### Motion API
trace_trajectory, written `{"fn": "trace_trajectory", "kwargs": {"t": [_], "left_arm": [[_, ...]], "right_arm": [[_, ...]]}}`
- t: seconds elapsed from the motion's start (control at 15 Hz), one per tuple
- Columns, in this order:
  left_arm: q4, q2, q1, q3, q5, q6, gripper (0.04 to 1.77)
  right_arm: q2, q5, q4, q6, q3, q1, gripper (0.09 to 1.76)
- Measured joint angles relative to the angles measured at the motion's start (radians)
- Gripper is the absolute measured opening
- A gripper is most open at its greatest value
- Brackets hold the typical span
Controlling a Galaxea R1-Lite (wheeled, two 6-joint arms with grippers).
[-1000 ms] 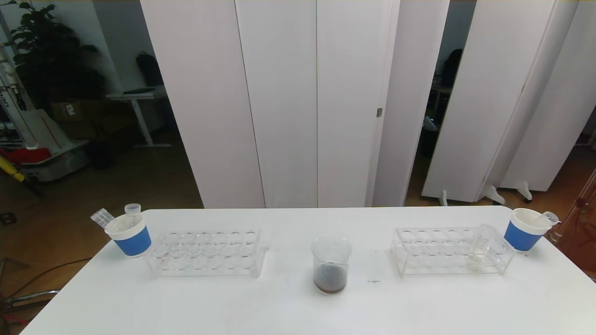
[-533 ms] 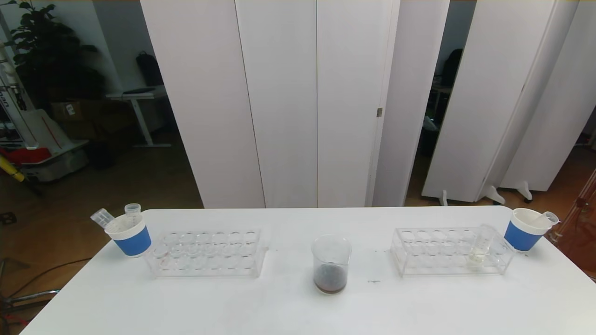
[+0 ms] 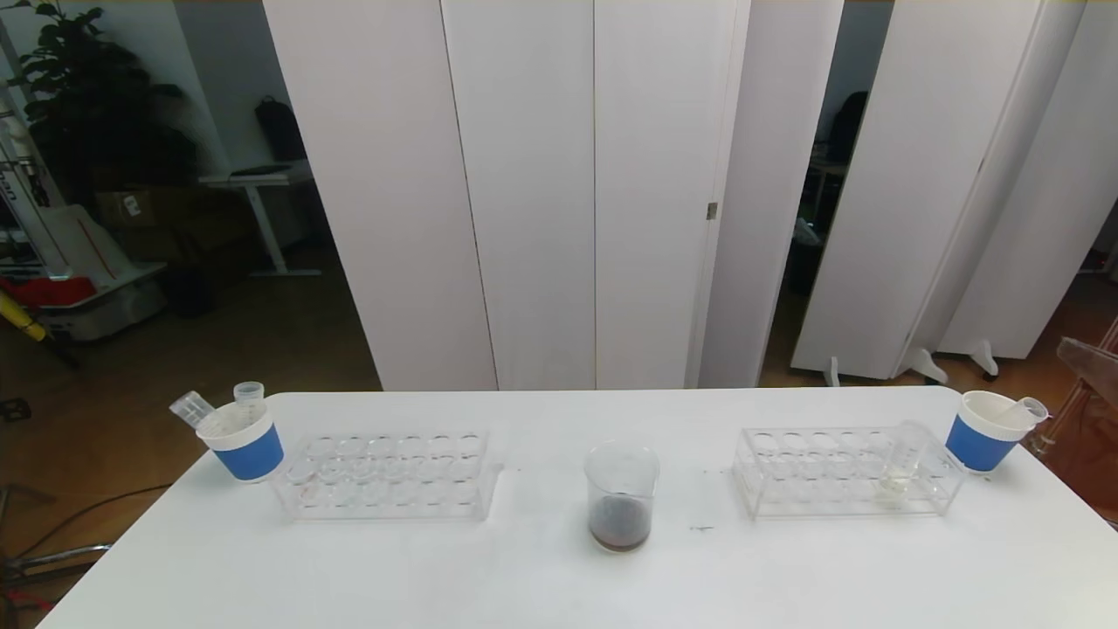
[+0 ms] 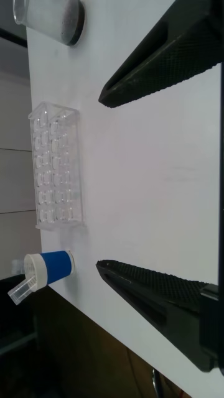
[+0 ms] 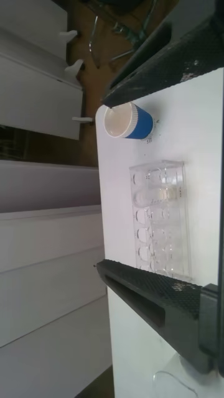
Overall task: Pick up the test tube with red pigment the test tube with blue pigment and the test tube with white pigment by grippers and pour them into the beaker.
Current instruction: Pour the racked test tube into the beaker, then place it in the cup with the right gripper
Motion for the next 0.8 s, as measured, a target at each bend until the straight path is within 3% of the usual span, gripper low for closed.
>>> {"fn": "trace_trajectory", "kwargs": {"t": [0.07, 0.2, 0.47, 0.8], "left_arm": [[0.000, 0.000, 0.000, 0.000, 0.000, 0.000, 1.75], [0.000, 0.000, 0.000, 0.000, 0.000, 0.000, 1.75], [0.000, 0.000, 0.000, 0.000, 0.000, 0.000, 1.75], [0.000, 0.000, 0.000, 0.000, 0.000, 0.000, 1.75]], "right_arm": [[0.034, 0.080, -0.007, -0.001, -0.002, -0.043, 1.75], [0.095, 0.144, -0.009, -0.006, 0.002, -0.104, 1.75], [0.190, 0.150, -0.033, -0.042, 0.030, -0.127, 1.75], [0.320, 0.151, -0.166, -0.077, 0.099, -0.119, 1.75]]}}
